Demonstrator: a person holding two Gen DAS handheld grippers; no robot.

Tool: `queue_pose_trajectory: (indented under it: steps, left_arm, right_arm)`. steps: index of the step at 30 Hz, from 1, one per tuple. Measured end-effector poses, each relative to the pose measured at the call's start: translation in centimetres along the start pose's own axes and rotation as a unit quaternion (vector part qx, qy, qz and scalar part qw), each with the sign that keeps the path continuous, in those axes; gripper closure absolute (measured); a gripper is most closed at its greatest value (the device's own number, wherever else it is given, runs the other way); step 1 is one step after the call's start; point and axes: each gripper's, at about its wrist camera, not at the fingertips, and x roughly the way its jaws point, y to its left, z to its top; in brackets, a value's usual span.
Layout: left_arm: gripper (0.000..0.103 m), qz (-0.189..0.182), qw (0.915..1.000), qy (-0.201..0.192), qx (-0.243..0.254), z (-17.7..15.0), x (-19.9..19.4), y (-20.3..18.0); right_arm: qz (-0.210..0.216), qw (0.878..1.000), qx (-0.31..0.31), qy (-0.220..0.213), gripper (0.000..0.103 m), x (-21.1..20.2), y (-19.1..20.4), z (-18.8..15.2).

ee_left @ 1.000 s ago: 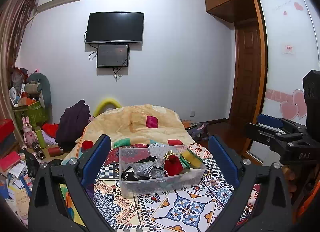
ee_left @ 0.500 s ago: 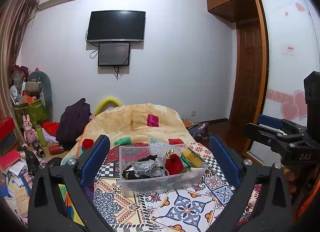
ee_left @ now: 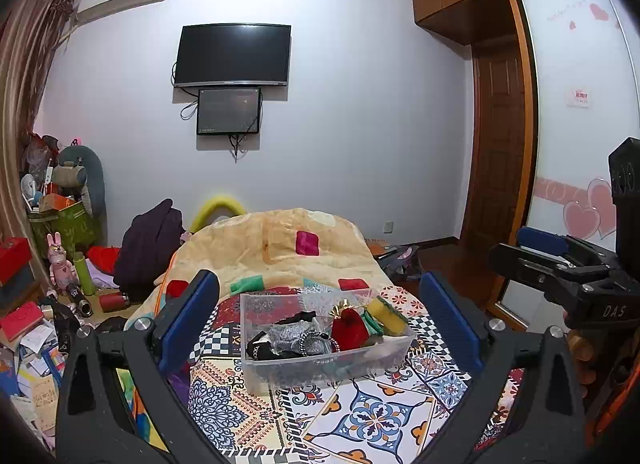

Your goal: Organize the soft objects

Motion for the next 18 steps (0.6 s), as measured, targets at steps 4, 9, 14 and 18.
queue_pose_trajectory:
  steps: [4, 9, 14, 18]
  left_arm:
    - [0.0, -0.001, 1.0, 0.0, 0.0, 0.02, -0.05, 0.06]
    - [0.0, -0.002, 1.0, 0.003, -0.001, 0.13, 0.02, 0.02]
    - [0.0, -0.004, 1.0, 0.007, -0.004, 0.14, 0.16, 0.0]
    - [0.0, -0.009, 0.9998, 0.011, -0.011, 0.21, 0.28, 0.35]
  right_arm:
    - [0.001, 1.0, -0.003, -0.001, 0.0, -0.13, 0.12, 0.2]
    - [0.002, 1.0, -0.003, -0.002, 0.0, -0.25, 0.18, 0.26]
    - [0.001, 1.0, -0.004, -0.002, 0.0, -0.21, 0.18, 0.2]
    - [0.002, 1.0, -0.002, -0.001, 0.0, -0.2, 0.19, 0.18]
